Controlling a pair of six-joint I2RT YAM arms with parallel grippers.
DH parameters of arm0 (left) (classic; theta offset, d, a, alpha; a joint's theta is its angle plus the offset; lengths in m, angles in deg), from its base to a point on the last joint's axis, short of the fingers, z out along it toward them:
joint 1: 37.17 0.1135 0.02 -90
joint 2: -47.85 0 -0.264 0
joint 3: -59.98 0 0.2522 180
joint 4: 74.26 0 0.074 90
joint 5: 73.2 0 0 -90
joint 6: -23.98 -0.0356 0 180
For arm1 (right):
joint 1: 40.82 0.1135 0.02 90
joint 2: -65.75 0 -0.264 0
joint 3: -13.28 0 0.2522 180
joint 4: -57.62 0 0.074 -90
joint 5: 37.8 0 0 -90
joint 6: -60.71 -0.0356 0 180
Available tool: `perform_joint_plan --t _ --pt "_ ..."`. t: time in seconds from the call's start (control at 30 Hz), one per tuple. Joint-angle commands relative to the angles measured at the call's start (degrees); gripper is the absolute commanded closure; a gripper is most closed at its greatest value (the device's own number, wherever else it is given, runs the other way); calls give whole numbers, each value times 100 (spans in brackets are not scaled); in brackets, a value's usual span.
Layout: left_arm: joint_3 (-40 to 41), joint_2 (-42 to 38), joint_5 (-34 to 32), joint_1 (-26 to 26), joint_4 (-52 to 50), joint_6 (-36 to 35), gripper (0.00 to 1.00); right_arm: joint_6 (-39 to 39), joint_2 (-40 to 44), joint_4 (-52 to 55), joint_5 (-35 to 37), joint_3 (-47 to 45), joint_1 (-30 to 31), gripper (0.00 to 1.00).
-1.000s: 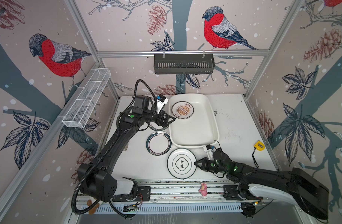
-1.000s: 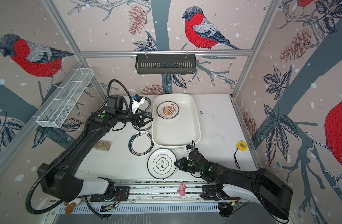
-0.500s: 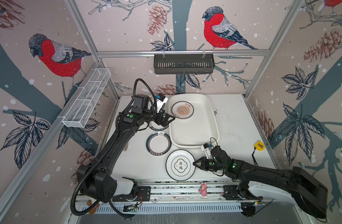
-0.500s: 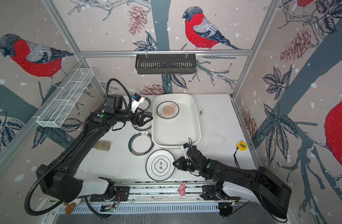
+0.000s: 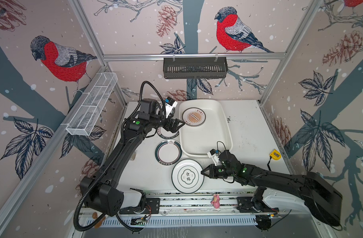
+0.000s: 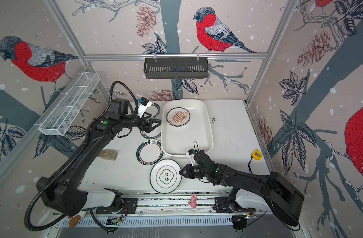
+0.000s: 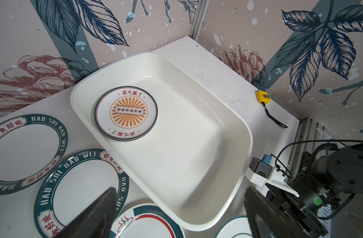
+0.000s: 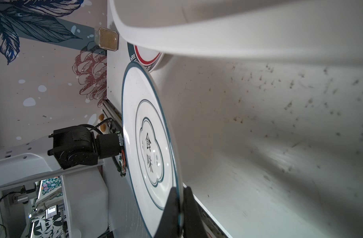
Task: Place the plates into the plastic bin on the countertop
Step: Pick up the plate from the bottom-center of the table, then place the plate in the plastic bin.
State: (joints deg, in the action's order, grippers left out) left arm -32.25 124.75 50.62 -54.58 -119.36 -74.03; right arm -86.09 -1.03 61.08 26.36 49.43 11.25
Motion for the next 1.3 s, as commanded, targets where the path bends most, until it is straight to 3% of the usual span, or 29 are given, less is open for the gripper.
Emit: perform_joint_plan --t 0.0,0.3,0.6,0.93,1.27 --pt "-163 -57 -151 29 -160 -196 4 287 -151 -78 -421 261 5 100" --pt "-350 -251 -187 504 -185 -74 4 573 -327 310 -911 1097 -203 100" --pt "-185 -518 -157 820 -101 -43 4 959 -713 643 -1816 2015 -1505 100" --pt "-231 -317 179 818 -102 -34 4 2235 -1965 2066 -1723 3954 -2694 100" --pt "-150 -363 171 823 -100 -60 4 2721 -2972 2206 -1566 4517 -3220 100"
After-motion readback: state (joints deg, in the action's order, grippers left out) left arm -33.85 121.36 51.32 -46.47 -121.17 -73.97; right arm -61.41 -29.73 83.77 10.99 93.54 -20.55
